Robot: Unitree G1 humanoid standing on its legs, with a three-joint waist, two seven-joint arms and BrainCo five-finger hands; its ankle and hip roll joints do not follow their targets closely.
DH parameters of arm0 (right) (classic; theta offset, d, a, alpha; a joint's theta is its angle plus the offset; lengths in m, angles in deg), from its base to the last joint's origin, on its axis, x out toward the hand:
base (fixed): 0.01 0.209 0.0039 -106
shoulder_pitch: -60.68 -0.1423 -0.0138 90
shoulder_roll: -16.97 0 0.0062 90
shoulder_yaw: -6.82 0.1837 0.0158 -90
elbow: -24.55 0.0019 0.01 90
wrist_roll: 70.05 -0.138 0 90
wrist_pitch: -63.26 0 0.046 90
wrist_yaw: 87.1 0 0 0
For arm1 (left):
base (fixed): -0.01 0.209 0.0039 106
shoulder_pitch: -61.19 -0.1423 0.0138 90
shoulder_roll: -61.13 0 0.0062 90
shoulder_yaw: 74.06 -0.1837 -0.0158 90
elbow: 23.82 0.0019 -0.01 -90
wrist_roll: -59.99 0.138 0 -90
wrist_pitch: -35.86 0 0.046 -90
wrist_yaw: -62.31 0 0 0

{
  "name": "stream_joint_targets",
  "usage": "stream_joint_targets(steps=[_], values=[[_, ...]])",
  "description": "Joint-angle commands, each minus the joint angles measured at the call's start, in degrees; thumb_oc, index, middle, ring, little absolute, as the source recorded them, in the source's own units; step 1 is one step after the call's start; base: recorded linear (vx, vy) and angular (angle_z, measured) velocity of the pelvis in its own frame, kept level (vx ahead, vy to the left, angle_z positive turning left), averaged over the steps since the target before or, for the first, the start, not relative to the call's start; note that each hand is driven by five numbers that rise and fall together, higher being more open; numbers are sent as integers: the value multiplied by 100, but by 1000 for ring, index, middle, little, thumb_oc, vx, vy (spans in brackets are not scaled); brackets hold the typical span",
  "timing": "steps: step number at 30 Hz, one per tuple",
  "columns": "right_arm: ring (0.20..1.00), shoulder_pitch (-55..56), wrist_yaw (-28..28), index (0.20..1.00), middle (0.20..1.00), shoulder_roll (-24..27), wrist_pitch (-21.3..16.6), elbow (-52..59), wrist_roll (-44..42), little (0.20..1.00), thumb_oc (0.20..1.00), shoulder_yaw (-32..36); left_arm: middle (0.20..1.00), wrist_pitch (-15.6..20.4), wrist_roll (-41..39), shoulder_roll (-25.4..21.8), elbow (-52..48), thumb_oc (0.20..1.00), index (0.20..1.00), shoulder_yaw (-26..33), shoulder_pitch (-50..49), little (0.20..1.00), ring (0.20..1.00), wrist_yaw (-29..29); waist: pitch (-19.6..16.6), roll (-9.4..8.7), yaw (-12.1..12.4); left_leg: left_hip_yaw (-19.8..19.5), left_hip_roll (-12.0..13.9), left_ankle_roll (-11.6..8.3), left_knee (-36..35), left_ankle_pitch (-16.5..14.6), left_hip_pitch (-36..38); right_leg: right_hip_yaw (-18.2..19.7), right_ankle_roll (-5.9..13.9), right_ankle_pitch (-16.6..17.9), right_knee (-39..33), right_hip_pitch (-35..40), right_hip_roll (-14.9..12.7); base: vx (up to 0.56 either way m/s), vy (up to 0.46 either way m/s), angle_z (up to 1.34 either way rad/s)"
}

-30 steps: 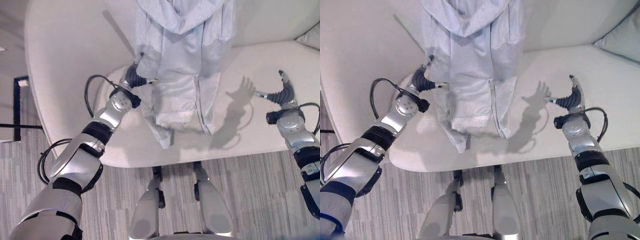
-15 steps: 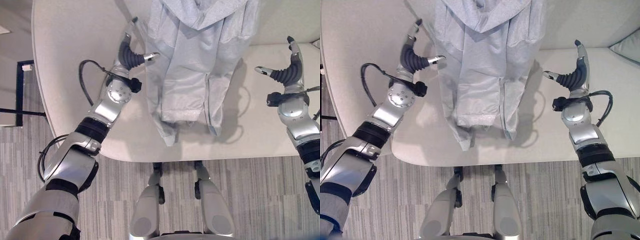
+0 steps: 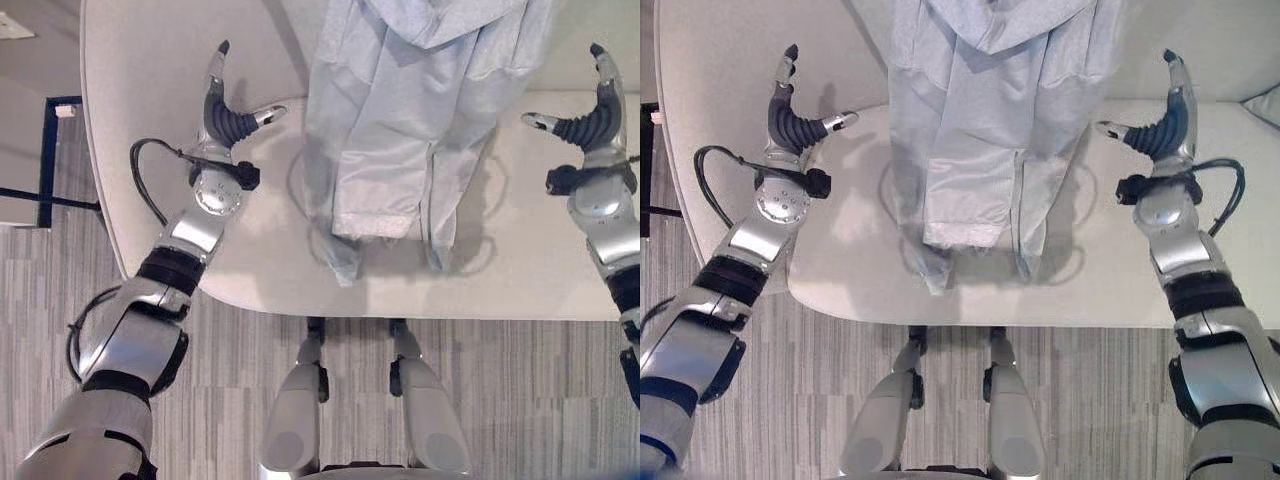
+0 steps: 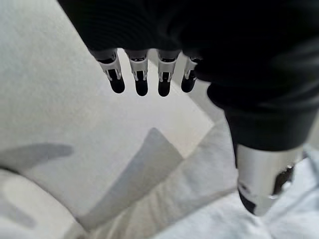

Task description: Hang the clothes on the sofa on the clothes rack.

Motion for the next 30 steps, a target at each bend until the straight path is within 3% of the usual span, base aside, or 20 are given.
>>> stream_joint_targets(steps=[1, 11, 30], values=[[1000, -360, -112, 1000, 1000, 123, -321, -12, -209, 1000, 1000, -244, 1000, 173, 139, -183, 562, 1000, 1000, -250, 735, 1000, 1000, 278, -299, -251, 13, -65, -67, -255, 5, -245, -64, 33, 603, -560, 14, 296, -151, 0, 0, 0], [1000, -1351, -103, 1000, 1000, -250, -224, -394, -402, 1000, 1000, -1040, 1000, 127, -278, -73, 1545, 1000, 1000, -824, 1692, 1000, 1000, -19, -239, -294, -60, -73, -75, -252, 5, -151, -339, 59, 625, -470, 14, 4, -129, 0, 0, 0], [1000, -814, -477, 1000, 1000, -671, -52, -406, -156, 1000, 1000, -637, 1000, 139, -480, 471, 1404, 1000, 1000, -866, 1748, 1000, 1000, -97, -118, -284, -165, -55, -109, -227, 5, -171, -368, 71, 610, -458, 14, -31, -137, 0, 0, 0]])
